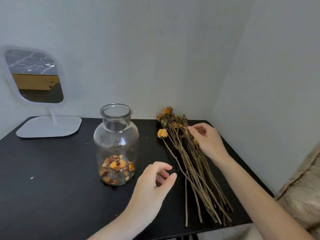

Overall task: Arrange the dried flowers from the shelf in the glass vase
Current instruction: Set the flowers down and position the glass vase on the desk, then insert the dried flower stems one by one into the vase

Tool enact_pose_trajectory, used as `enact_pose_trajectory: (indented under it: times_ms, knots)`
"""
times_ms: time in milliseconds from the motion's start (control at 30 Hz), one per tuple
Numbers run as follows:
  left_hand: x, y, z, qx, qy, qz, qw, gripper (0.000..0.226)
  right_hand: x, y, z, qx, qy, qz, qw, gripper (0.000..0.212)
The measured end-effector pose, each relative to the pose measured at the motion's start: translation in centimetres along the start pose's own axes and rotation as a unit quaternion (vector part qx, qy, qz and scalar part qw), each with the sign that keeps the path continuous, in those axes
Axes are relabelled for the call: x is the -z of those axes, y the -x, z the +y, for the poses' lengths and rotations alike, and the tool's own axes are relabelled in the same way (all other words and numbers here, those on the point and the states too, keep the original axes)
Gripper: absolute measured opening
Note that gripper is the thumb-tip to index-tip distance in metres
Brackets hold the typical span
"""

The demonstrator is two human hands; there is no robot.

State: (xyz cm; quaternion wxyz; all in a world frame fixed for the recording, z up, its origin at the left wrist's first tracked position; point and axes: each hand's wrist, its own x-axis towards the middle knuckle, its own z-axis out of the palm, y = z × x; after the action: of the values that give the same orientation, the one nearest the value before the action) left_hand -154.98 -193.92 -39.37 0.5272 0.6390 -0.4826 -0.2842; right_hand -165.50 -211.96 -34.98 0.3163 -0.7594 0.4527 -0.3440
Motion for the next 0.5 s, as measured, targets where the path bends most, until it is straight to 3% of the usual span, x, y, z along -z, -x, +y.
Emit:
enact_pose_trajectory:
  times_ms: [67,267,367,500]
  knots:
    - [-1.1,-3.5,0.3,0.015,-0.011,0.018,1.000,0.006,1.1,-0.5,1.5,-0.015,0.033,-0.015,0.999,0.021]
    - [-3.2,-11.5,-1.7,0.174,-0.027,0.059,0.983,0.014,1.0,-1.9,3.6,-0.025,0.137,-0.091,0.986,0.015]
    - [-3.8,-13.3,-2.5,0.209,-0.059,0.063,0.974,0.029,-0.2,-2.8,3.5,-0.031,0.168,-0.129,0.977,0.018]
    - [-4.7,-14.4,-2.8,0.235,-0.124,0.056,0.962,0.031,-1.7,-3.9,3.5,-0.051,0.210,-0.158,0.964,0.023]
